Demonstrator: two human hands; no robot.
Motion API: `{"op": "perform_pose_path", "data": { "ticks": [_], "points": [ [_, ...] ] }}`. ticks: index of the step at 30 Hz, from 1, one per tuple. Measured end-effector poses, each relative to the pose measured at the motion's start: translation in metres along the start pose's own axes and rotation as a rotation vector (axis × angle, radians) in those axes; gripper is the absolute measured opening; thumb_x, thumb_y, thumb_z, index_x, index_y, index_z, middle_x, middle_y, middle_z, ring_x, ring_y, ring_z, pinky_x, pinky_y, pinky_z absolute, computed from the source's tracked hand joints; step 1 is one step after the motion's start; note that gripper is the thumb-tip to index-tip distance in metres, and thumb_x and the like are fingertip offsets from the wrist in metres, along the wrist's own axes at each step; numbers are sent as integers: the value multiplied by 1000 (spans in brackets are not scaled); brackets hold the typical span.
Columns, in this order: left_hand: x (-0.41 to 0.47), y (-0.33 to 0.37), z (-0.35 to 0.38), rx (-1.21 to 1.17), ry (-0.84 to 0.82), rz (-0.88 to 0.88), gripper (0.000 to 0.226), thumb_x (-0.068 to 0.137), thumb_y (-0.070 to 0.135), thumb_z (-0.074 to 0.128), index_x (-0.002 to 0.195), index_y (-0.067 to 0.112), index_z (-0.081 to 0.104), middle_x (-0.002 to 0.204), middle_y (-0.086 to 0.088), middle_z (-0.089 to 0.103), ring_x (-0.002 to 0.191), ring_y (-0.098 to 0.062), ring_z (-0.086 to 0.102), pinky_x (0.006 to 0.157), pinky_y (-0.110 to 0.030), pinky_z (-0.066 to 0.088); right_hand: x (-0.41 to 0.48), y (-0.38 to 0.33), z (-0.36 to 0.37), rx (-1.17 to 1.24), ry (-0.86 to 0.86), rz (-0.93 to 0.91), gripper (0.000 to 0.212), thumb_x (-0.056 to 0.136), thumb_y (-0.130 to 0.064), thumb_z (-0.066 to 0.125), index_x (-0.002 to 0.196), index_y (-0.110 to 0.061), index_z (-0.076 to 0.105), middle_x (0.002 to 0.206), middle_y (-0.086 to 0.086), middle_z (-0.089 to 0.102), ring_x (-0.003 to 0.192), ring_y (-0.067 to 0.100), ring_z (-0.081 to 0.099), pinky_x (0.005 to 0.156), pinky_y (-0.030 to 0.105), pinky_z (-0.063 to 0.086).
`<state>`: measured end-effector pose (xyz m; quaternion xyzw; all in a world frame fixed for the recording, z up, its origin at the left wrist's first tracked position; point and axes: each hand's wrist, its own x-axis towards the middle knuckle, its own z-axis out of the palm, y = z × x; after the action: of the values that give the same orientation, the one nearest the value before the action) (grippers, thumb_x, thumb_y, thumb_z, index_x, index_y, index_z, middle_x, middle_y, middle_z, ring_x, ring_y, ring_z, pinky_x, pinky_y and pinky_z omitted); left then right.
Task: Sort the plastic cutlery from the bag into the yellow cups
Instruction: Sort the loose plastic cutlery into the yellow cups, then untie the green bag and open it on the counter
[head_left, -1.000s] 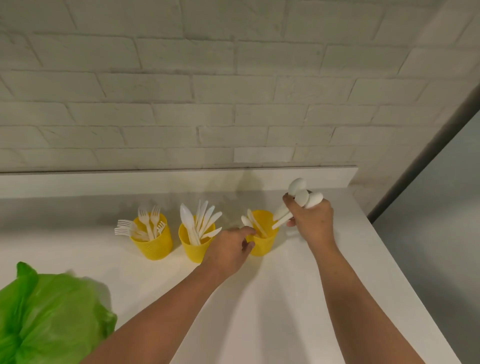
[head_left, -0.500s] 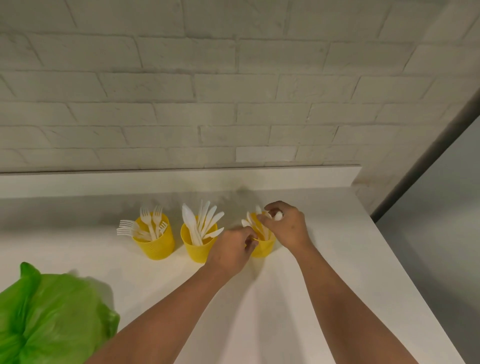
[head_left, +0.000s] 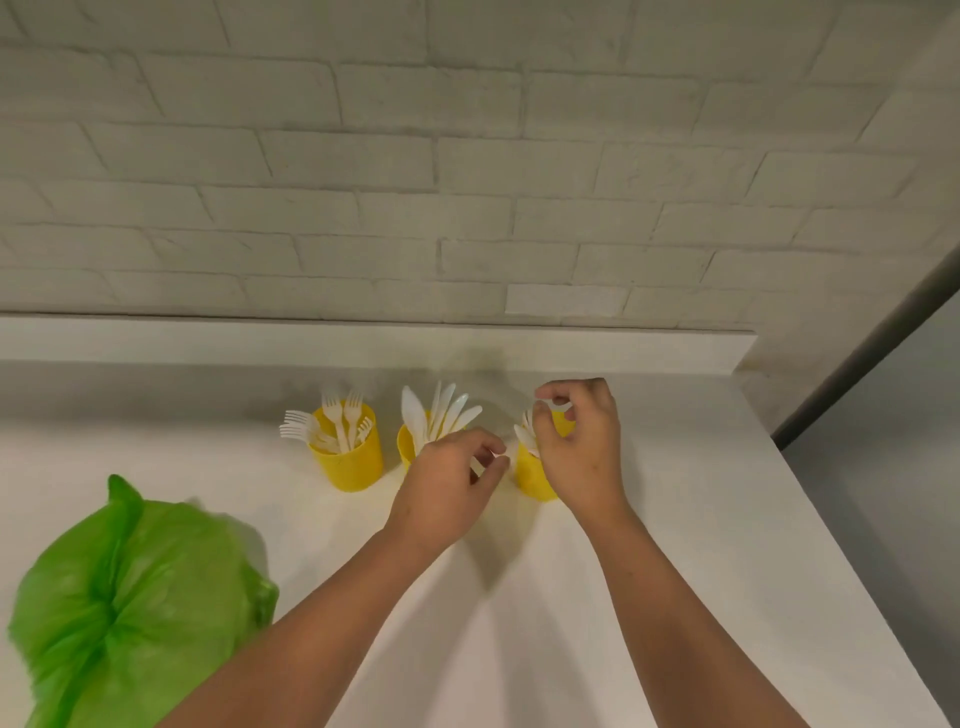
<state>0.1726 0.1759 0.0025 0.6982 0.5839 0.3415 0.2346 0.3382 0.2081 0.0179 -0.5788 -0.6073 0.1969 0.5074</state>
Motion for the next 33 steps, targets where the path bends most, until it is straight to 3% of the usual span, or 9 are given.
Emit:
{"op": "perform_pose_path", "data": {
  "ticks": [4, 8, 11, 16, 20, 24, 28, 33],
  "points": [
    [-29, -11, -50, -77, 164, -48, 9, 92, 26, 73, 99, 31, 71, 81, 17, 69, 59, -12, 63, 61, -23, 50, -29, -36, 29, 90, -87, -83, 13, 88, -11, 66, 94, -22, 71, 99, -6, 58, 91, 13, 58, 82, 20, 46],
    [-61, -38, -102, -73, 307, -140, 17, 89, 22, 76, 100, 33, 71, 82, 17, 71, 65, -9, 66, 63, -19, 51, -61, -68, 75, 146, -264, -109, 10, 89, -14, 66, 92, -23, 70, 97, -4, 57, 86, 8, 57, 75, 17, 46],
    [-88, -67, -141, -28, 380, -177, 21, 88, 24, 77, 105, 34, 69, 88, 15, 70, 76, -9, 65, 70, -35, 56, -85, -88, 114, 186, -395, -86, 10, 89, -11, 69, 95, -19, 69, 97, -9, 54, 83, 2, 54, 78, 10, 41],
    [-137, -120, -202, 280, 473, -291, 22, 87, 26, 78, 108, 30, 72, 109, 6, 53, 104, -19, 50, 96, -38, 42, -129, -115, 184, 109, -647, 10, 17, 87, -30, 72, 103, -27, 67, 106, -4, 53, 100, 10, 56, 93, 31, 49],
    [-169, -174, -236, 370, 415, -488, 23, 86, 27, 76, 108, 32, 72, 123, -7, 54, 117, -35, 50, 105, -45, 37, -162, -139, 223, -25, -796, -23, 30, 87, -34, 71, 117, -30, 66, 113, 1, 46, 114, 24, 45, 105, 34, 40],
    [-190, -217, -248, 311, 273, -639, 28, 91, 31, 70, 118, 38, 67, 137, -20, 50, 132, -35, 50, 111, -49, 33, -192, -151, 252, -157, -828, -34, 42, 86, -41, 68, 126, -44, 58, 126, 0, 36, 122, 27, 35, 105, 46, 41],
    [-205, -227, -248, 99, 157, -662, 39, 97, 28, 65, 135, 32, 62, 142, -19, 48, 130, -31, 52, 110, -36, 38, -216, -147, 270, -253, -822, 9, 37, 91, -39, 63, 127, -46, 57, 141, 5, 30, 130, 34, 34, 106, 54, 44],
    [-212, -230, -233, 60, 147, -659, 40, 99, 38, 59, 139, 32, 55, 121, -12, 57, 95, -24, 57, 96, -38, 48, -228, -134, 269, -253, -657, -18, 19, 95, -31, 65, 113, -33, 66, 135, 4, 40, 122, 29, 44, 101, 43, 46]
  ]
}}
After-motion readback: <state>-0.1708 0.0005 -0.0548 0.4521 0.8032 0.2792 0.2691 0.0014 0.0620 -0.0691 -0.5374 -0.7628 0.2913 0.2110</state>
